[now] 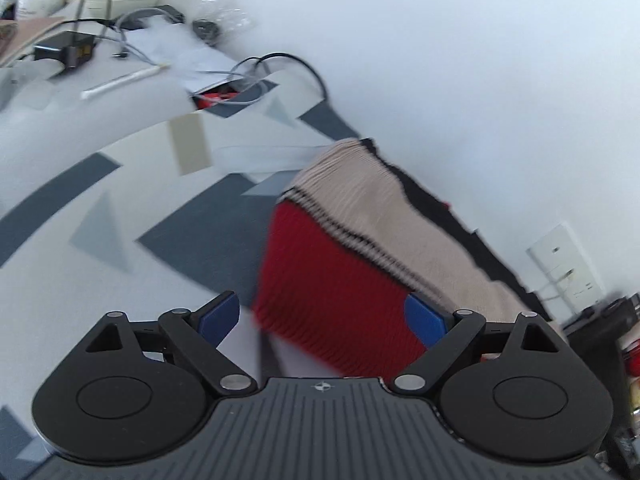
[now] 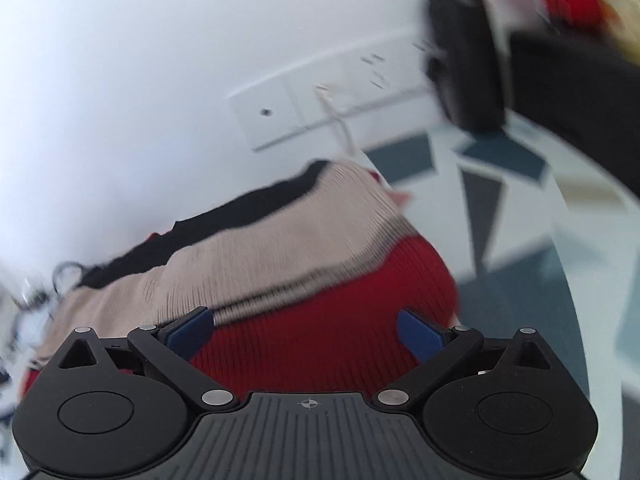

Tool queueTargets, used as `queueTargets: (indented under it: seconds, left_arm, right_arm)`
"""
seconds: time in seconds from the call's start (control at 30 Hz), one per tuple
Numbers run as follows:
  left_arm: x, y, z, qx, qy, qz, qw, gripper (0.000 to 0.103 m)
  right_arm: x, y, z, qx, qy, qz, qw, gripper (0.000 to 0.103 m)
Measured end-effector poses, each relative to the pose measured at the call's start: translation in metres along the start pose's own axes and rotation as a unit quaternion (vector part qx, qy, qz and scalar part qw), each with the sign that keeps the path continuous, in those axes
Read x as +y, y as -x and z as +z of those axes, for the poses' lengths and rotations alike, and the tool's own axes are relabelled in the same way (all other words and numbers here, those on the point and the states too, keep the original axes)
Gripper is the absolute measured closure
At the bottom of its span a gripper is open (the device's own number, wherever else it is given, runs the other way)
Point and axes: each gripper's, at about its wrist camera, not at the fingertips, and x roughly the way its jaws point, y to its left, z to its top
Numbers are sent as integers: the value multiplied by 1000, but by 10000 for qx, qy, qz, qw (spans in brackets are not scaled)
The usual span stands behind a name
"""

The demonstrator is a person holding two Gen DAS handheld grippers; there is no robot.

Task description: Fold clothes

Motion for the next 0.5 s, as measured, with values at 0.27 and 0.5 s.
queueTargets:
  seconds: [0.27,0.5]
  left_arm:
    - [1,14,-10,446,-416,341,9976,11]
    - [22,3,-13,647,721,-190,9951,11]
  right_arm:
    - [-71,38,-7,76,-1107,-870,9900,12]
    - [-67,28,-1,260,-945,-474,9941,11]
